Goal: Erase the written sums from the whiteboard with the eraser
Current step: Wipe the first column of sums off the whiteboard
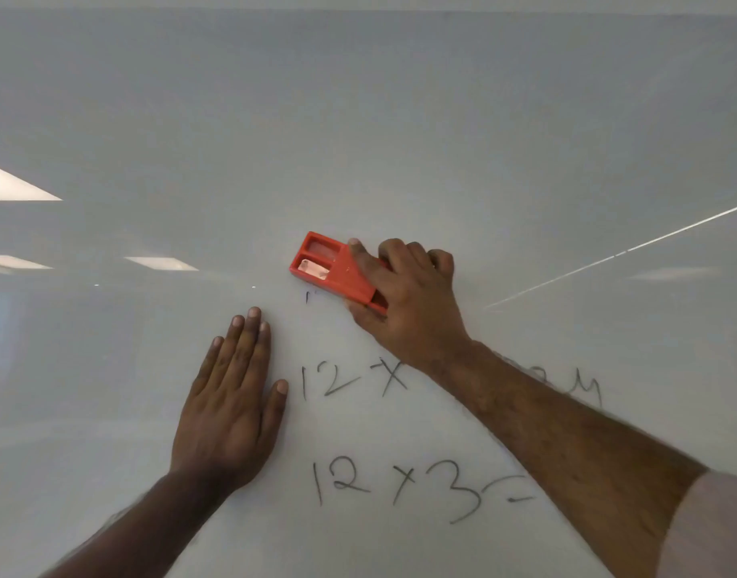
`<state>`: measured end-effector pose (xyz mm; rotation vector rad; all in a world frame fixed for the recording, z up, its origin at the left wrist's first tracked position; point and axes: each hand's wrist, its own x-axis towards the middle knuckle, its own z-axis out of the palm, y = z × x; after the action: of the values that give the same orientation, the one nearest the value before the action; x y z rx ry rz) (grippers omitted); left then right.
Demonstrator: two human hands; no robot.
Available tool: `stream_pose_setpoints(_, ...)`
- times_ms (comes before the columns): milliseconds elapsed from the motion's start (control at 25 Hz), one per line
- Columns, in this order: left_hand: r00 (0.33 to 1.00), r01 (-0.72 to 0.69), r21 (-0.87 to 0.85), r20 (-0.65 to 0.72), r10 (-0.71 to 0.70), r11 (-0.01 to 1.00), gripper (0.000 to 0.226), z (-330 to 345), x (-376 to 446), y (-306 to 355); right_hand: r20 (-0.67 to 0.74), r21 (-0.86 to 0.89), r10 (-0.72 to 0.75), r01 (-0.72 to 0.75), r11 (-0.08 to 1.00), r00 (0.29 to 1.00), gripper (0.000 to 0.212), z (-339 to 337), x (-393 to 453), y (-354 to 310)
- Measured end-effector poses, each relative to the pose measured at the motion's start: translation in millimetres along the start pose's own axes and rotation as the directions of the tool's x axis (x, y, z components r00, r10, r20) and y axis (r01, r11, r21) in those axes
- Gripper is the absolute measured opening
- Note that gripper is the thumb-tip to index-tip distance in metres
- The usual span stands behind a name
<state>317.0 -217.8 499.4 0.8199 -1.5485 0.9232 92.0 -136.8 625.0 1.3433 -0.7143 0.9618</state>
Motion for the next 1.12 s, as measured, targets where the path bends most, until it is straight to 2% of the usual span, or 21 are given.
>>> stream_pose_setpoints(120,1.0,-0.016,0.002,-0.012,0.016,1.0,0.068,1,1,-1,0.044,0.016,-0.127,0.126,0.992,0.991,0.062,1,-15,-19)
stream_pose_setpoints(240,1.0,-0.029,0.011,-0.012,0.029,1.0,0.067,1,0,-2,0.061,0.046,-0.241,0.238,0.97,0.969,0.061,-13,-49,-12)
stream_pose_setpoints(360,1.0,-0.026,0.01,-0.008,0.026,1.0,0.067,1,-1,-3,0.113,0.027,-0.436,0.436,0.9,0.893,0.06,-29,-67,20)
stream_pose_setpoints(400,1.0,-0.024,0.009,-0.011,0.024,1.0,0.066,1,-1,-2,0.125,-0.004,-0.446,0.45,0.893,0.886,0.061,-32,-64,30)
stream_pose_setpoints(440,1.0,-0.02,0.01,-0.012,0.02,1.0,0.066,1,-1,-2,0.122,-0.036,-0.401,0.408,0.912,0.908,0.061,-33,-59,37)
stream_pose_setpoints(520,1.0,-0.02,0.011,-0.013,0.021,1.0,0.066,2,0,-1,0.079,-0.072,-0.211,0.216,0.974,0.974,0.06,-30,-45,36)
stream_pose_setpoints(600,1.0,-0.021,-0.003,-0.023,0.021,1.0,0.064,2,0,-1,0.051,-0.059,-0.06,0.063,0.996,0.997,0.06,-23,-37,19)
stream_pose_setpoints(640,0.999,-0.023,-0.01,-0.027,0.022,1.0,0.063,2,-1,-1,0.052,-0.033,-0.029,0.031,0.999,0.998,0.06,-20,-38,8)
stream_pose_setpoints(720,0.999,-0.023,-0.021,-0.034,0.022,1.0,0.061,2,-2,-2,0.088,0.024,-0.066,0.064,0.998,0.994,0.063,-18,-50,-10)
stream_pose_setpoints(800,0.999,-0.019,-0.026,-0.032,0.018,0.999,0.06,3,-2,-3,0.137,0.075,-0.193,0.185,0.98,0.971,0.063,-23,-71,-19)
stream_pose_setpoints(960,0.999,-0.015,-0.03,-0.043,0.014,0.999,0.06,2,-2,-2,0.202,0.062,-0.434,0.431,0.9,0.878,0.064,-40,-93,7)
stream_pose_setpoints(1040,0.998,-0.023,-0.031,-0.056,0.021,0.999,0.06,1,-2,-1,0.193,0.0,-0.385,0.392,0.92,0.903,0.064,-44,-86,25)
stream_pose_setpoints(1120,0.998,-0.019,-0.036,-0.058,0.017,0.999,0.06,2,-2,-2,0.143,-0.051,-0.227,0.236,0.97,0.963,0.061,-42,-72,30)
